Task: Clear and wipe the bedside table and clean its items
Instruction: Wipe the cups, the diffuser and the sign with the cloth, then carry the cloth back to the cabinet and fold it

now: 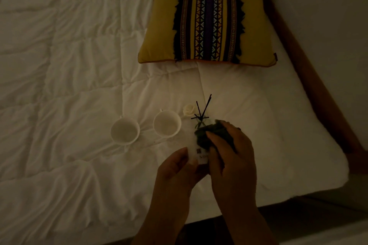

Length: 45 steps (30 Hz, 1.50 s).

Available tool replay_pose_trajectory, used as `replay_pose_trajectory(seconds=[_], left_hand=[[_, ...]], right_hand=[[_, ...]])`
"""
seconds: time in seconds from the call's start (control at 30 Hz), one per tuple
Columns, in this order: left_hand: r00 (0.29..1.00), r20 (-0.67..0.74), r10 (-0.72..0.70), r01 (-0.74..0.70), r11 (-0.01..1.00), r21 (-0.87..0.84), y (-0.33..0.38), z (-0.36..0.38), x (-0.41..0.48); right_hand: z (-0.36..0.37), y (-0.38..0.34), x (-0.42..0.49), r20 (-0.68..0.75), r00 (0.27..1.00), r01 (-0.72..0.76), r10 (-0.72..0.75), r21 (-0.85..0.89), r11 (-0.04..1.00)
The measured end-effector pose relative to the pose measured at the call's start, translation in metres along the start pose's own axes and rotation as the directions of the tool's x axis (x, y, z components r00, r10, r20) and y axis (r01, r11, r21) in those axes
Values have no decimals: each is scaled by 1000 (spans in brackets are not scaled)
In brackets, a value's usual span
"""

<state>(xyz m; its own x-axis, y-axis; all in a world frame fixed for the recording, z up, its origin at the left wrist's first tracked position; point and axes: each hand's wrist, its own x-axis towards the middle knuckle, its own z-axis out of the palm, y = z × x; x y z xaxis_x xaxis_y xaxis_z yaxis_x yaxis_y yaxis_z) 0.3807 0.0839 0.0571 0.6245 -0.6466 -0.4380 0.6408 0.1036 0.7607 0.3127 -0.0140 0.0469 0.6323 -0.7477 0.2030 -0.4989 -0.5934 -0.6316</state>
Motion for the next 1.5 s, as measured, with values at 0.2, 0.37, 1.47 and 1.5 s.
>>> replay_pose_trajectory(seconds=[0.2, 0.37, 1.47, 1.5], left_hand=[[996, -59, -71, 70, 997, -12, -18, 4, 1], [984, -106, -143, 144, 990, 6, -40, 19, 23], [890, -244, -385, 418, 902, 103, -21, 67, -1], [894, -225, -387, 405, 913, 42, -8, 63, -18]], right_hand=[[-12, 36, 2, 2, 984, -176, 176, 68, 982], [-29, 77, -9, -68, 946, -314, 317, 58, 948], [-73, 10, -39, 456, 796, -602, 399, 518, 608], [-76, -5, -38, 497, 778, -623, 383, 536, 570]])
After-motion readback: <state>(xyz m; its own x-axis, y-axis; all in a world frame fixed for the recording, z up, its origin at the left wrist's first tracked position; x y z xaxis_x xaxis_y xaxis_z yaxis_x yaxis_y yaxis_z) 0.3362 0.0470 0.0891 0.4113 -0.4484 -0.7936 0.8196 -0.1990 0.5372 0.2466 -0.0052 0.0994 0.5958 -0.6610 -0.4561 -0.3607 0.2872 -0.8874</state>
